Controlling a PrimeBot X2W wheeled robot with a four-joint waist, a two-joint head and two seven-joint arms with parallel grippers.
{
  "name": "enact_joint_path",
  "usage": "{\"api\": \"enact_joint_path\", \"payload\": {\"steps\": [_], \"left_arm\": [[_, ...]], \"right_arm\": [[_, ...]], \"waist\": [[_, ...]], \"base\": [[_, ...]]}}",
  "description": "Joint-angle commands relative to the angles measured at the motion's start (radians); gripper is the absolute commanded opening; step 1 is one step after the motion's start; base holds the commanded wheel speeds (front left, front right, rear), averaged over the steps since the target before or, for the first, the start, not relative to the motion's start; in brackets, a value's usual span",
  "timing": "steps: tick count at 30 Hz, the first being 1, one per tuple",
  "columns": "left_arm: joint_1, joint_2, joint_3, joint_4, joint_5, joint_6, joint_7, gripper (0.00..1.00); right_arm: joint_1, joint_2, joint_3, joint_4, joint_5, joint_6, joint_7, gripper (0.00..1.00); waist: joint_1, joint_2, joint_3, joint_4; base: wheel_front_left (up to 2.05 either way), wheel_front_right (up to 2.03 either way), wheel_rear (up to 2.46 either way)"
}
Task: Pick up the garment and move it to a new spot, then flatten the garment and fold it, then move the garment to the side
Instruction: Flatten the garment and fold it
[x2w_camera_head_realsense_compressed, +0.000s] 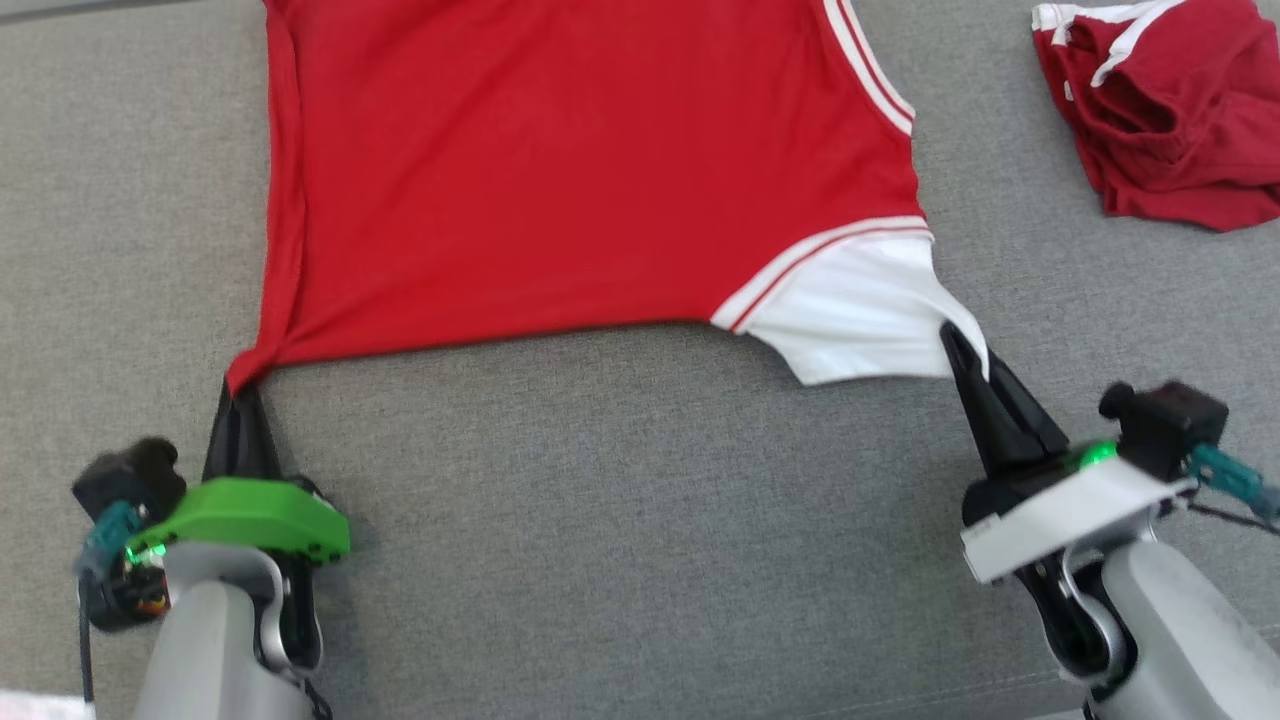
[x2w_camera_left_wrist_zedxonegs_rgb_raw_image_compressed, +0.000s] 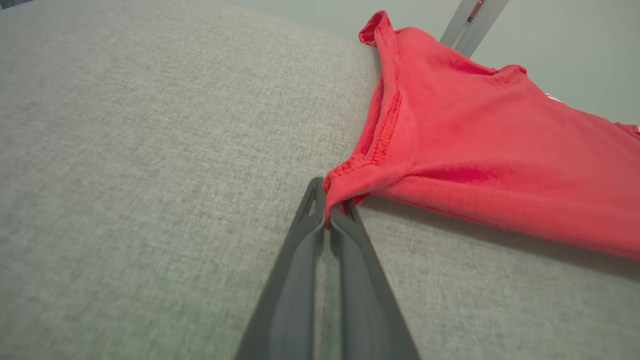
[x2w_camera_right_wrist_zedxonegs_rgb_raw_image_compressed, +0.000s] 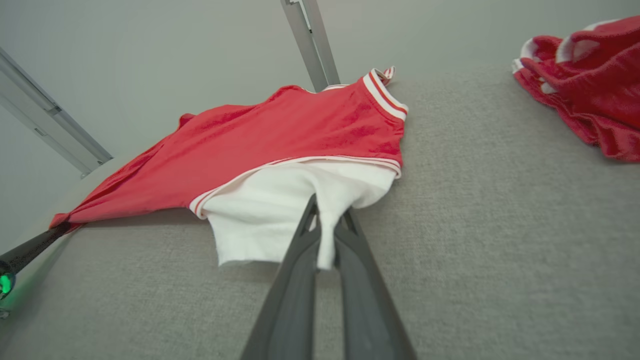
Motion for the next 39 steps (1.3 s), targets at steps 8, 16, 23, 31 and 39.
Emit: {"api": "enact_joint_path", "payload": {"steps": [8,16,23,31,39], "left_arm": [[0.442,0.001,-0.021,-0.56,0.037,0.137,0.222,0.0],[0.589,0.036,-0.057,-0.894,0.041,0.205,0.489,0.0],[0.452,0.102,-0.058,-0.915,0.0,0.191,0.693,0.0],[0.246,0.161,-0.065,-0.827,-0.069,0.143,0.838,0.0],[0.113,0.152,-0.076,-0.72,-0.101,0.1,0.819,1.0]], "right_arm": [[0.44,0.016,-0.195,-0.337,-0.119,-0.001,0.148,0.0],[0.538,0.057,-0.26,-0.498,-0.145,-0.001,0.295,0.0],[0.379,0.026,-0.252,-0.461,-0.098,-0.001,0.376,0.0],[0.118,-0.039,-0.199,-0.315,-0.018,-0.001,0.413,0.0],[-0.081,-0.06,-0.119,-0.155,0.04,0.0,0.301,1.0]], "waist": [[0.0,0.0,-0.095,0.022],[0.0,0.0,-0.081,0.023],[0.0,0.0,0.01,0.019],[0.0,0.0,0.095,0.017],[0.0,0.0,0.131,0.021]], "base": [[0.0,0.0,0.0],[0.0,0.0,0.0],[0.0,0.0,0.0],[0.0,0.0,0.0],[0.0,0.0,0.0]]}}
